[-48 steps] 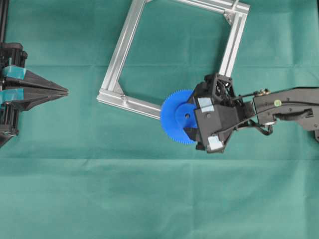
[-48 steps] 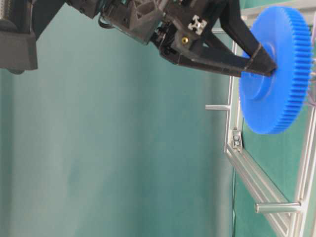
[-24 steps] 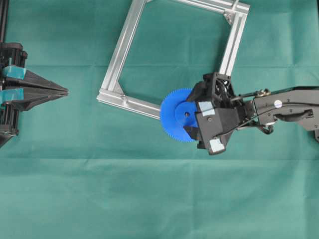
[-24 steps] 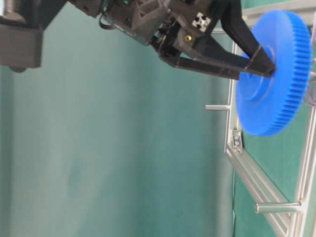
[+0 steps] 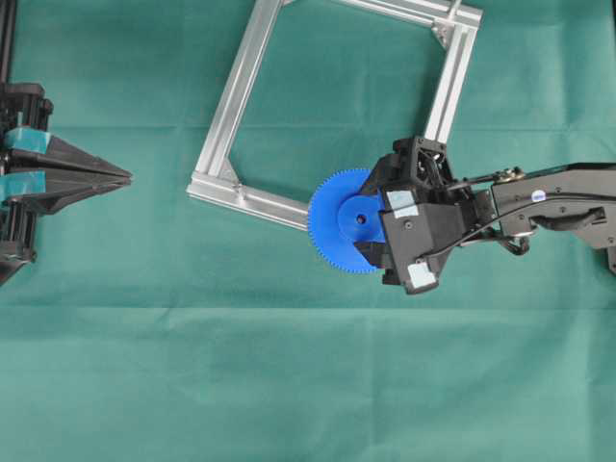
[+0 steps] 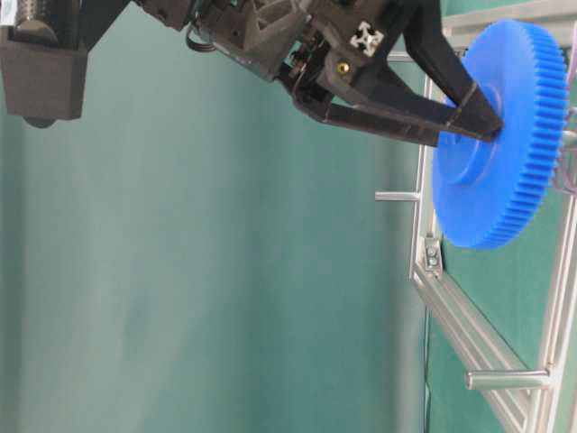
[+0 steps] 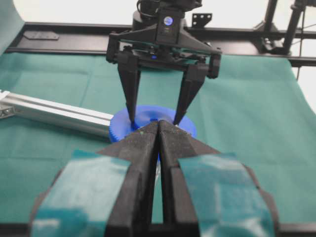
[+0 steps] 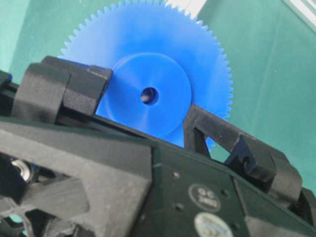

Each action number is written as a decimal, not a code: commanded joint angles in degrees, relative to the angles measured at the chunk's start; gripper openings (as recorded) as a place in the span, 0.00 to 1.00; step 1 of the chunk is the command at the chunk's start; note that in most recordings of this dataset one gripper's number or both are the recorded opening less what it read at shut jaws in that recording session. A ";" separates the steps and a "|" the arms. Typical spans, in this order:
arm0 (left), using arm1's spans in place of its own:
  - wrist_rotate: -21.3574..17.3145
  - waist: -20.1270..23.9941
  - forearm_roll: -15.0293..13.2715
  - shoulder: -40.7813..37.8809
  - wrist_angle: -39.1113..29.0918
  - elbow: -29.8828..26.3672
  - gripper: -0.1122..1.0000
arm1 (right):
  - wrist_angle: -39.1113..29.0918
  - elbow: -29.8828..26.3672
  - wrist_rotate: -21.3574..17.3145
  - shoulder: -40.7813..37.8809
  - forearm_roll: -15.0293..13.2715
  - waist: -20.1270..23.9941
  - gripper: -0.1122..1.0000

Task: Find the location of the shaft and insert the gear.
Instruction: 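Align the gear's center hole with the metal shaft using the right gripper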

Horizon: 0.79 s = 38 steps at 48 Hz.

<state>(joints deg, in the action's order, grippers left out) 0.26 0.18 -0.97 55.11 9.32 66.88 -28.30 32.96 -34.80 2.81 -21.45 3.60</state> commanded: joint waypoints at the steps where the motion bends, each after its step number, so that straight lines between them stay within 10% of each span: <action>1: 0.00 0.09 -0.09 -0.53 0.44 -1.41 0.13 | 0.09 -0.44 0.09 1.23 -0.62 -1.76 0.72; 38: 0.00 0.00 -0.09 -0.53 0.44 -1.41 0.13 | -0.18 -1.23 -0.44 1.14 0.79 -1.85 0.72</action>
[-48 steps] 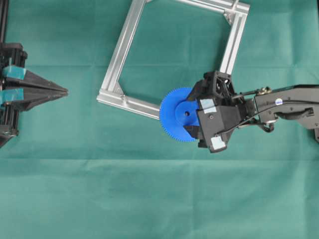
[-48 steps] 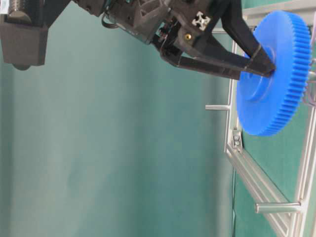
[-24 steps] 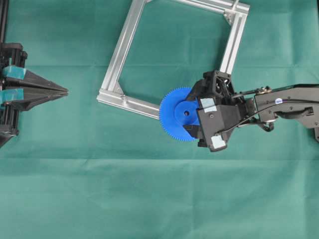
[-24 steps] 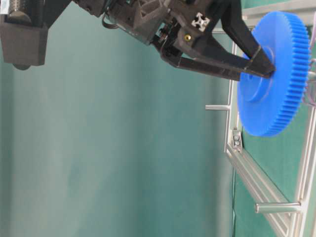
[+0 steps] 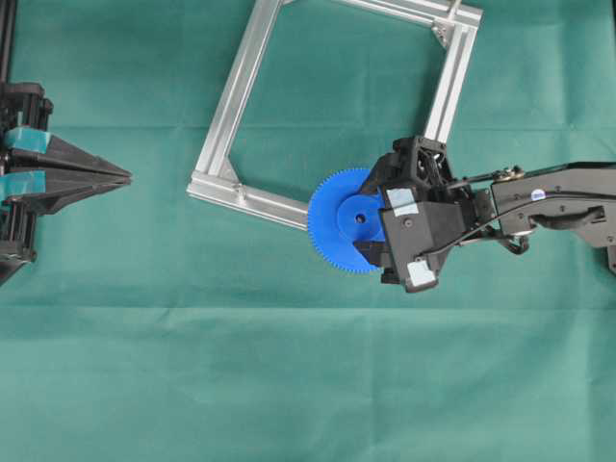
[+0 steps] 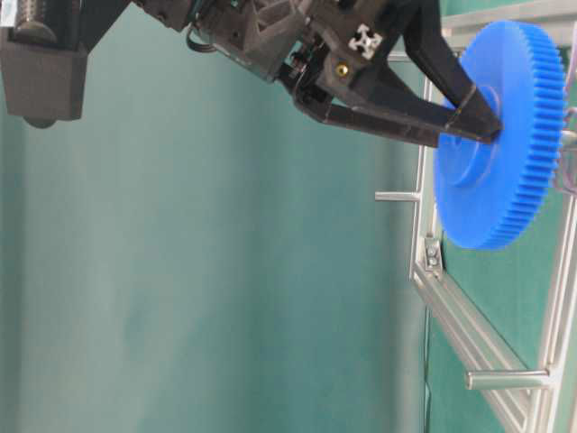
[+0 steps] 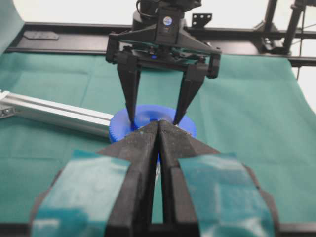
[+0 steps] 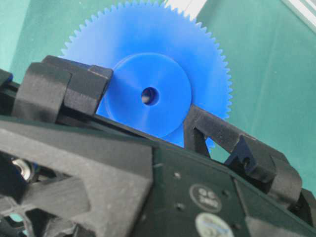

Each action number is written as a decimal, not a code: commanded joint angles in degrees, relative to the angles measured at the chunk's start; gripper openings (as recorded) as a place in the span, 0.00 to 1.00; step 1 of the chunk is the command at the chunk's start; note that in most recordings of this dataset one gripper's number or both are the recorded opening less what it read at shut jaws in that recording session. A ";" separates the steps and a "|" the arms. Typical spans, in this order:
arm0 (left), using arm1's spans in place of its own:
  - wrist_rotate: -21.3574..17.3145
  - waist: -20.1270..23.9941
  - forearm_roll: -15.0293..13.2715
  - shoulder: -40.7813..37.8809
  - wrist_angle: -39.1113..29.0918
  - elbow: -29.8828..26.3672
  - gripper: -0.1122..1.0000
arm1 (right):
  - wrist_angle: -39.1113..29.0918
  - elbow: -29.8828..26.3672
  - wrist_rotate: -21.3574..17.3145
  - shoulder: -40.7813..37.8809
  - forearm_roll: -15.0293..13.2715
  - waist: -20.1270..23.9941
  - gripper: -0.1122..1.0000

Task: Find the location of the shaft and insert the gear.
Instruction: 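Align the gear's center hole with the metal shaft using the right gripper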

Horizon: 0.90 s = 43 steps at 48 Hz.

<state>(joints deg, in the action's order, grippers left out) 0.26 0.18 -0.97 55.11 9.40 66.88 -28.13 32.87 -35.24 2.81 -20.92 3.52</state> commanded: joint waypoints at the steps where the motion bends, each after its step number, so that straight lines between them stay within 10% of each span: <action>1: 0.00 0.00 -0.09 -0.53 0.35 -1.41 0.13 | -0.35 -1.23 0.00 1.14 0.35 -1.67 0.72; 43: 0.09 0.09 -0.09 -0.53 0.44 -1.41 0.13 | -1.05 -2.55 0.62 -0.09 0.00 -1.76 0.72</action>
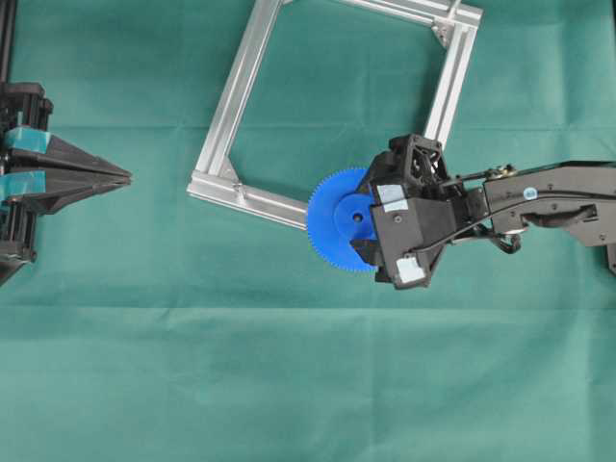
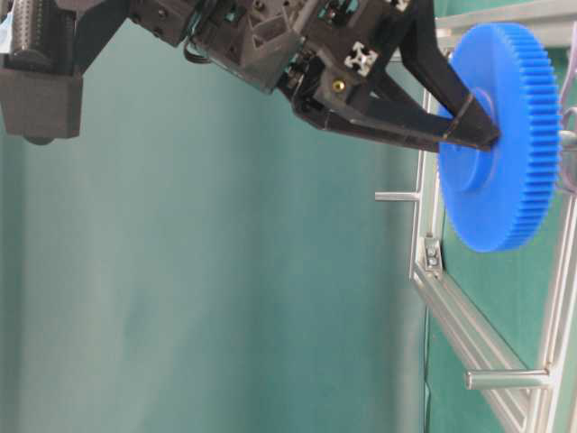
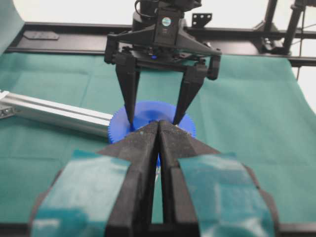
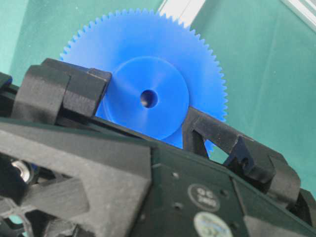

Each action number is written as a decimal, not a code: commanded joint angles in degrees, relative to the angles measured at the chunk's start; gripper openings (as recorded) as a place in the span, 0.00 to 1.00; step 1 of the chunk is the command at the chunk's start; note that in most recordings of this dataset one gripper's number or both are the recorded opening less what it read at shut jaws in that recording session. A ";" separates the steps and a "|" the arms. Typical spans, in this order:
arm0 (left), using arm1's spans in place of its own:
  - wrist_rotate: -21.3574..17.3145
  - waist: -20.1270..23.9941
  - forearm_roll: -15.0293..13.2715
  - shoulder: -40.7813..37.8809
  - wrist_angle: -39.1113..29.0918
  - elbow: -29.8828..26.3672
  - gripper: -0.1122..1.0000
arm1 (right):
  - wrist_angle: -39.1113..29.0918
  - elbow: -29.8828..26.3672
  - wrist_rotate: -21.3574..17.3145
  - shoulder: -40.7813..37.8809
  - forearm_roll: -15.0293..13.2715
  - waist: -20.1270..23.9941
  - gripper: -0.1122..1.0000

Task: Find the location of the shaft and insert the gear.
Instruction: 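Align the gear's center hole with the metal shaft using the right gripper, then push the gear down onto the shaft with the right gripper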

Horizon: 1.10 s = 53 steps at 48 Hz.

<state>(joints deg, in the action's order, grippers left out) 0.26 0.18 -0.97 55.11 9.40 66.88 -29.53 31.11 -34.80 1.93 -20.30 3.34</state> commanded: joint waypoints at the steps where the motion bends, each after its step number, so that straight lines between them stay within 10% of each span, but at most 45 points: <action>1: 0.00 0.00 -0.09 -0.53 0.44 -1.41 0.13 | 0.35 -0.62 0.18 0.97 -0.62 -1.58 0.72; 53: 0.09 0.09 -0.09 -0.53 0.44 -1.41 0.13 | 5.10 2.64 -0.44 2.11 1.14 -3.69 0.72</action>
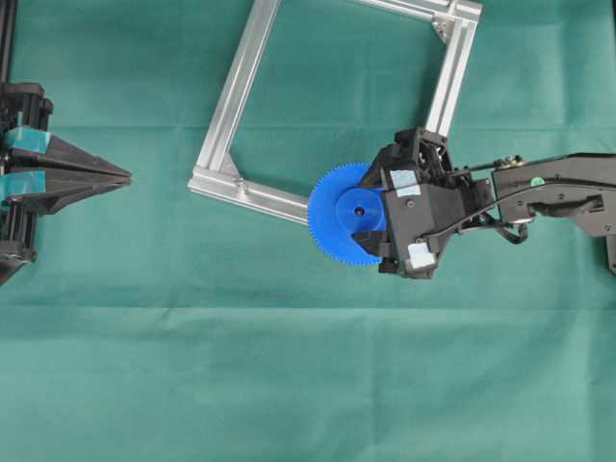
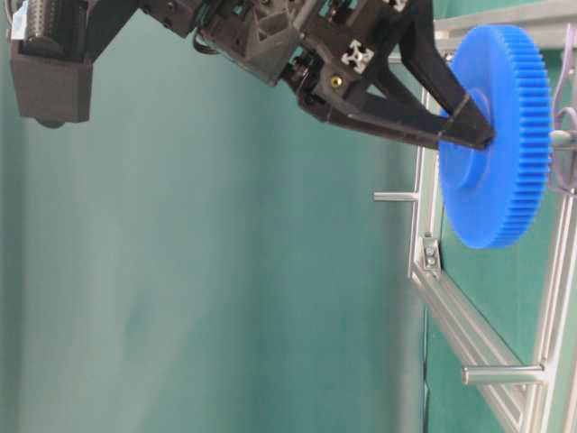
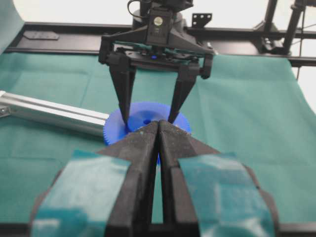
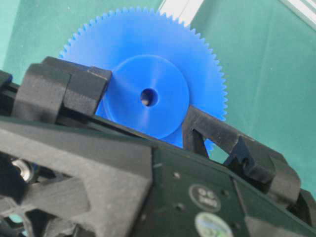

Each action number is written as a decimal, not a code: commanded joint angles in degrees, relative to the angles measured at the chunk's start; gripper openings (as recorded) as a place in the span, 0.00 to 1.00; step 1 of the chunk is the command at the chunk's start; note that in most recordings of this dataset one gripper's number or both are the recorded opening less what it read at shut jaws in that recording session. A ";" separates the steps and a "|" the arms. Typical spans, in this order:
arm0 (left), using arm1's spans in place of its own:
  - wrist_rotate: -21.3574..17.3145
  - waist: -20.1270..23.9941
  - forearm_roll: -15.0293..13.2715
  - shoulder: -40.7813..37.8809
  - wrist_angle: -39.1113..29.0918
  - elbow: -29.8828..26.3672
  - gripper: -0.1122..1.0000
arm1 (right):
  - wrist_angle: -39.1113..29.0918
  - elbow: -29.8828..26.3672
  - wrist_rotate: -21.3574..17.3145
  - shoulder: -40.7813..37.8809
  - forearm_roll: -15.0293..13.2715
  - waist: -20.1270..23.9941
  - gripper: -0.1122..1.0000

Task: Find the location of the shaft and insert the gear.
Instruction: 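Push the gear down onto the shaft with the right gripper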

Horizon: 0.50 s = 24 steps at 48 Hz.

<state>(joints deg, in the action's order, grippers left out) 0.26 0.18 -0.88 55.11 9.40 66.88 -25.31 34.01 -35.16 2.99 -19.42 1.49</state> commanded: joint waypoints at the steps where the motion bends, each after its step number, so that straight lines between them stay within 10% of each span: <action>1: 0.09 0.00 -0.18 -0.53 0.44 -1.41 0.13 | 1.05 -0.18 -0.09 1.14 0.44 -1.76 0.72; 24: 0.09 0.00 -0.18 -0.53 0.62 -1.41 0.13 | 4.75 1.49 -0.09 -0.70 1.67 -1.23 0.72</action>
<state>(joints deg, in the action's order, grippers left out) 0.26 0.18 -0.97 55.11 9.40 66.88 -21.36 36.04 -35.24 2.02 -17.84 0.88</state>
